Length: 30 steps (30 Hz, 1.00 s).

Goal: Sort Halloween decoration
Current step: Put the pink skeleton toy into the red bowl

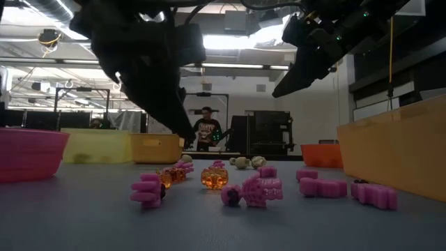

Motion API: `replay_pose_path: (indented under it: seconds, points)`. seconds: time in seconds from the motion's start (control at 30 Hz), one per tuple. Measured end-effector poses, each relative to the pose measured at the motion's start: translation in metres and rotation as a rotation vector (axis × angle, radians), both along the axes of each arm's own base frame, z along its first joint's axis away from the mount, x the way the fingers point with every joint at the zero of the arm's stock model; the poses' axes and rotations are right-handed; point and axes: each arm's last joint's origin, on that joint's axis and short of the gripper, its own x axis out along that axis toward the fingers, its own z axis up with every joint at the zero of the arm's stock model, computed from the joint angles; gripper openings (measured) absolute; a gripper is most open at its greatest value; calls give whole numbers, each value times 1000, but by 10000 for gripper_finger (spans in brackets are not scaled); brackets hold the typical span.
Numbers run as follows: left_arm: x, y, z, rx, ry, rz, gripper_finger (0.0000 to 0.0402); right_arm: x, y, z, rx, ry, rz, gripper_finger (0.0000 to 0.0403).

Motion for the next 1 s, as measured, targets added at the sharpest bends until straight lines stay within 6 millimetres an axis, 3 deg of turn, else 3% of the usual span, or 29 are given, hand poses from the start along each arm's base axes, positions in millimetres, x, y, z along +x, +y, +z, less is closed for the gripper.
replay_pose_path:
  seconds: [0.43, 1.0]
  points:
    - [3, -11, -28, 3, 34, 55, 135, 0, 0, 0, 0, 0, 0, 186]
    - [1, -13, -36, 11, 86, 48, 135, 0, 0, 0, 0, 0, 0, 186]
